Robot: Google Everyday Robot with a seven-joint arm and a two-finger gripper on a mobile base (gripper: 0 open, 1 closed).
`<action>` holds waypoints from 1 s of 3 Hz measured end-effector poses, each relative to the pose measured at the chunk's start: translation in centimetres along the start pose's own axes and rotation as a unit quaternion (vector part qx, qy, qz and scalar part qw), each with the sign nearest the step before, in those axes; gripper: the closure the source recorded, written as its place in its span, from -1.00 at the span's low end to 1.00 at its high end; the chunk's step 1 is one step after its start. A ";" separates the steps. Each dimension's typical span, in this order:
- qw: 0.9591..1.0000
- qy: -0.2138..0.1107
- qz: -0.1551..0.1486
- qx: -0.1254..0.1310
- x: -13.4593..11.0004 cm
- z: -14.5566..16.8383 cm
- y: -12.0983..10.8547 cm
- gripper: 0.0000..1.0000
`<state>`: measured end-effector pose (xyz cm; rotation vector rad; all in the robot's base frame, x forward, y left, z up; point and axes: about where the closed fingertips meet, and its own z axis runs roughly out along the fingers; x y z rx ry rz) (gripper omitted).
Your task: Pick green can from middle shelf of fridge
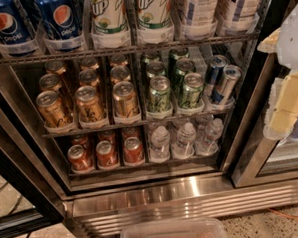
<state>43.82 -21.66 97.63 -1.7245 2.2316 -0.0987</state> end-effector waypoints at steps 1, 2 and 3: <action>1.000 0.000 0.000 0.000 0.0 0.0 0.0 -1.00; 1.000 -0.017 0.010 0.000 -0.2 0.5 0.4 -1.00; 0.998 -0.056 0.040 -0.008 -0.8 2.7 2.2 -1.00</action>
Offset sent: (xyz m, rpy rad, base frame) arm -0.0054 0.0073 -0.0172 0.0889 0.0047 -0.0248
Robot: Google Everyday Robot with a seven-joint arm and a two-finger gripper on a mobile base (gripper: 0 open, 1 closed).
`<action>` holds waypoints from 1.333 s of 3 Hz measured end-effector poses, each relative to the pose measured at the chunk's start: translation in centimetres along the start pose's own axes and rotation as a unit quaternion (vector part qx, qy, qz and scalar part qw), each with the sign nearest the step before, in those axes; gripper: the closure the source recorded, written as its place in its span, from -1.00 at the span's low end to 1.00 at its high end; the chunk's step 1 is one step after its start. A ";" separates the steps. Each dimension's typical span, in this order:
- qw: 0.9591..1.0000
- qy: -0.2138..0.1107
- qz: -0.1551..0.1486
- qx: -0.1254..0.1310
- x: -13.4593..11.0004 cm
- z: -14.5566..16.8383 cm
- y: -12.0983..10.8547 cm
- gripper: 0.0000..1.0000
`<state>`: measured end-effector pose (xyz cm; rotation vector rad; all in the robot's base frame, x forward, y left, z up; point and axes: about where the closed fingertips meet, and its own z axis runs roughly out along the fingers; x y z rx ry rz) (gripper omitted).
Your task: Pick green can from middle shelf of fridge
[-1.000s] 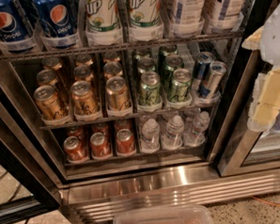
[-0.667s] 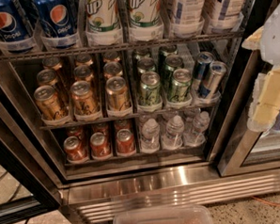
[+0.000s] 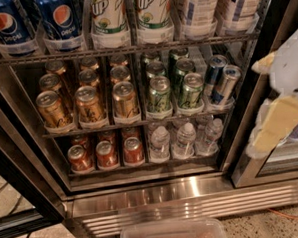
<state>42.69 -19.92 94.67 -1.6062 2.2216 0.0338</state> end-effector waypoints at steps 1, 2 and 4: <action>0.999 -0.027 0.022 -0.012 -0.1 3.3 1.9 -1.00; 0.998 -0.053 0.014 -0.015 -1.6 6.8 3.7 -1.00; 0.996 -0.078 0.042 -0.003 -1.7 8.1 3.7 -1.00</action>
Offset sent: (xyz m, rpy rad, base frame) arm -0.0146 0.0526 -0.0822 0.1489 0.0184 0.0089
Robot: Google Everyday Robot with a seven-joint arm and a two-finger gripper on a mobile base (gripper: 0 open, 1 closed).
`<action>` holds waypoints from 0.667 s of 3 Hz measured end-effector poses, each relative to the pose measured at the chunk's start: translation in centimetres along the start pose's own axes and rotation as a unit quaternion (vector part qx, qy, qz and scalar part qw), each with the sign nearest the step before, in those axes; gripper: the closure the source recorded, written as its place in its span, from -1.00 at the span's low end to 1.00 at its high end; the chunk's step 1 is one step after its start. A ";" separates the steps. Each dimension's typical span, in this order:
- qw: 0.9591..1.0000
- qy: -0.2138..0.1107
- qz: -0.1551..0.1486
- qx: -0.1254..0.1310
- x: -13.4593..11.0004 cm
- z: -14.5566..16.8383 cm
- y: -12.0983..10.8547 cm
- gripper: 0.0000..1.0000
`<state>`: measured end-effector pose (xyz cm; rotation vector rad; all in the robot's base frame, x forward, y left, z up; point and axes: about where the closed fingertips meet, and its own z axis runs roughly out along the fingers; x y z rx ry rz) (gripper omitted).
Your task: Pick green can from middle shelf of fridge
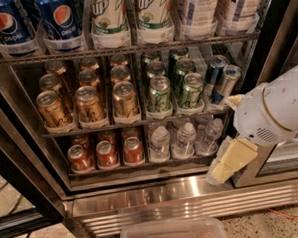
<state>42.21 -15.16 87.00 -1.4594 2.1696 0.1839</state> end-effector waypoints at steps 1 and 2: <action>0.998 -0.038 0.050 0.025 0.4 2.5 -0.4 -1.00; 0.991 -0.081 0.096 0.053 0.5 4.2 -1.6 -1.00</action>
Offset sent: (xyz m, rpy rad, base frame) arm 0.0484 0.0010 -0.0517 0.2973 -0.1309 -0.3077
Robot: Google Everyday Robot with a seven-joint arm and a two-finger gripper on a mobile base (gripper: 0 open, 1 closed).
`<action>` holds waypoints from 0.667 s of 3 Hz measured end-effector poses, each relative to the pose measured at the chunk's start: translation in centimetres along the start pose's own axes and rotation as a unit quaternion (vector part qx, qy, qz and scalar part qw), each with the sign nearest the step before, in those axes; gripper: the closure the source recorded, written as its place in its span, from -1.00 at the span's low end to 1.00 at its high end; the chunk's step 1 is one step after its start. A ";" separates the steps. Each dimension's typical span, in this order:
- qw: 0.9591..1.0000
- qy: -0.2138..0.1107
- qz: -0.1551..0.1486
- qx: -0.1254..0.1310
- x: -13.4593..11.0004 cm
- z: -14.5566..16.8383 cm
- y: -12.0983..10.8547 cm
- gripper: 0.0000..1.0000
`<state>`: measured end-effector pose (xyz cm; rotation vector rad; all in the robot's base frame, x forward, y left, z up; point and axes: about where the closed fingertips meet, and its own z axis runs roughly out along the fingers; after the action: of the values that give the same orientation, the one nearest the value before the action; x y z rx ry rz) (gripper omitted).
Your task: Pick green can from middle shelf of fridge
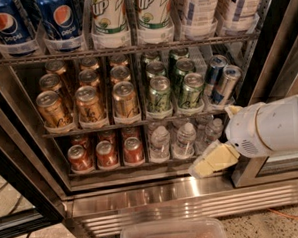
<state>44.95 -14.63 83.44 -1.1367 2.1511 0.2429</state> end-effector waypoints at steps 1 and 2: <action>0.999 -0.035 0.024 0.020 -0.5 1.0 -0.8 -1.00; 0.996 -0.066 0.040 0.039 -1.2 1.4 -1.4 -1.00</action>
Offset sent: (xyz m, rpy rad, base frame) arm 0.0352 0.0049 -0.0004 0.1757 -0.1471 -0.1442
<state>47.24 -14.06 83.37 -0.9658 2.0738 0.2608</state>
